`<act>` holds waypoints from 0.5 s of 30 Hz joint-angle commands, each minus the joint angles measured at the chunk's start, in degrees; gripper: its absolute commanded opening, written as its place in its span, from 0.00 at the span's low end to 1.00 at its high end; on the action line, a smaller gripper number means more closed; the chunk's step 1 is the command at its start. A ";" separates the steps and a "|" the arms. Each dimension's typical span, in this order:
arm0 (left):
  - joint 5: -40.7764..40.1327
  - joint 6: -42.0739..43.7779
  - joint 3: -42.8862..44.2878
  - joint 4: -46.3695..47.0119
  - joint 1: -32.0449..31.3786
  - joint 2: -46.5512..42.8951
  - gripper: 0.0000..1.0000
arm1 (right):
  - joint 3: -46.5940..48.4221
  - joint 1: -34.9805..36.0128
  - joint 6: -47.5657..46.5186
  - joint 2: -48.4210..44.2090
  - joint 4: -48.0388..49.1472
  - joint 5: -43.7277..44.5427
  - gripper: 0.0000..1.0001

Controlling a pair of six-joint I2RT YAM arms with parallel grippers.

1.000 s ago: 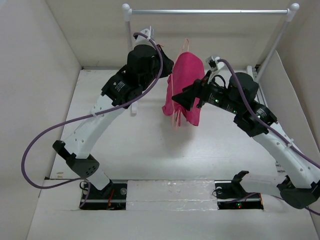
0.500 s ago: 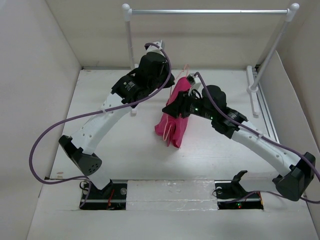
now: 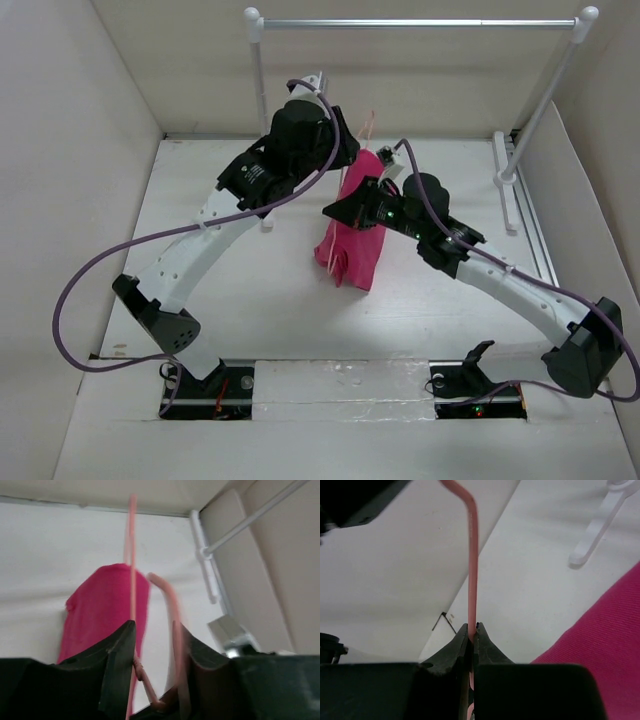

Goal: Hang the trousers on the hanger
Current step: Hang the hanger with trousers onto the clothesline

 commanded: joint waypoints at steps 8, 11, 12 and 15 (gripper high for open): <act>9.02 4.21 10.28 10.75 -0.16 -3.39 0.62 | 9.98 -6.66 4.76 -3.80 10.16 -4.53 0.00; 9.47 5.53 11.77 10.84 -0.16 -4.18 0.66 | 11.91 -10.62 4.59 -3.27 9.55 -7.08 0.00; 9.38 5.88 12.04 10.84 -0.16 -4.53 0.67 | 13.23 -11.49 4.41 -3.01 9.46 -7.51 0.00; 7.80 7.37 11.95 10.49 -0.16 -6.29 0.67 | 16.91 -16.59 3.71 -2.66 7.62 -10.06 0.00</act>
